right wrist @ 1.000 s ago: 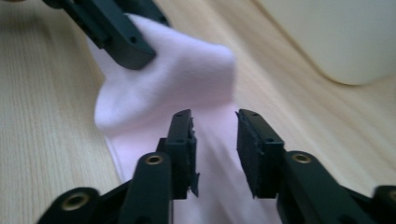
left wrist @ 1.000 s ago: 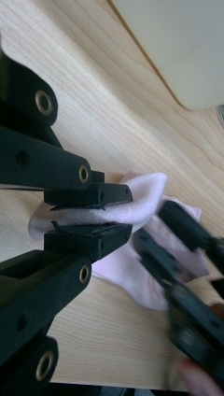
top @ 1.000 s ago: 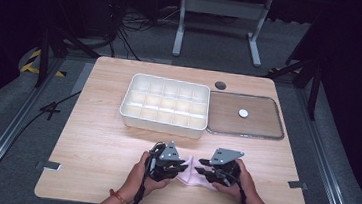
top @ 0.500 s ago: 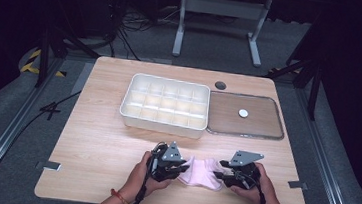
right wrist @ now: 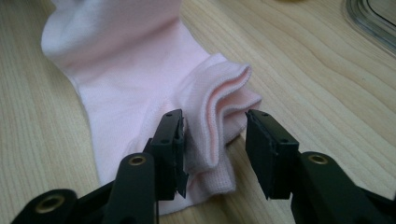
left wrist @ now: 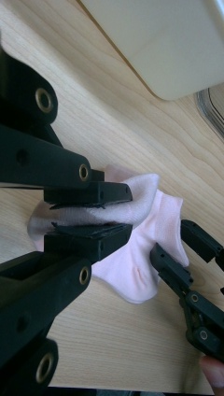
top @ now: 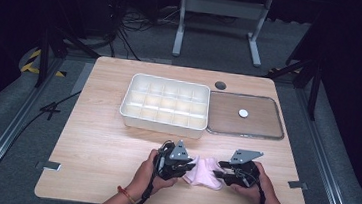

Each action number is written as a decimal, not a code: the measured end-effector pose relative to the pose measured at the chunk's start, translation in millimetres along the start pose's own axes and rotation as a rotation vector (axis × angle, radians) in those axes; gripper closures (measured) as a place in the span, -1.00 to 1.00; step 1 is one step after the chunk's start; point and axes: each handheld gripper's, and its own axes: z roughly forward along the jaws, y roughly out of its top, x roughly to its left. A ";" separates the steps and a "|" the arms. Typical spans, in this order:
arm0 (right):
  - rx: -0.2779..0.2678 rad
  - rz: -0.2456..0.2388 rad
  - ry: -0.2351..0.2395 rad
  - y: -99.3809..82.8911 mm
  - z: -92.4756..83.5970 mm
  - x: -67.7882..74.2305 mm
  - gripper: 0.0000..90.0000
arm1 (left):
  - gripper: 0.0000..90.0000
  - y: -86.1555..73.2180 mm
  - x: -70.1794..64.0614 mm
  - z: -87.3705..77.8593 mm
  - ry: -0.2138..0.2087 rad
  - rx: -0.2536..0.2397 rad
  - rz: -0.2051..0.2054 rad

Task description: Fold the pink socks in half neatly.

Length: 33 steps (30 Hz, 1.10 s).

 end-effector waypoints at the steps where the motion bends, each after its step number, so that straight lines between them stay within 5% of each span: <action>1: 0.000 0.000 0.000 0.0 0.0 -0.1 0.28 | 0.78 1.6 -0.6 0.9 0.001 -0.002 0.010; 7: -0.002 0.003 0.005 -0.2 0.3 -0.6 0.26 | 0.78 12.0 -6.7 9.8 0.015 0.015 0.042; 20: -0.004 0.006 0.004 -0.6 0.6 -0.5 0.26 | 0.75 26.0 -17.0 37.4 0.023 0.046 0.035; 26: -0.007 0.014 0.011 -1.2 0.6 -1.2 0.26 | 0.50 28.4 -19.7 39.3 0.008 0.011 0.010; 33: -0.010 0.017 0.012 -1.7 0.6 -1.8 0.26 | 0.34 27.2 -9.9 11.5 -0.036 -0.091 -0.017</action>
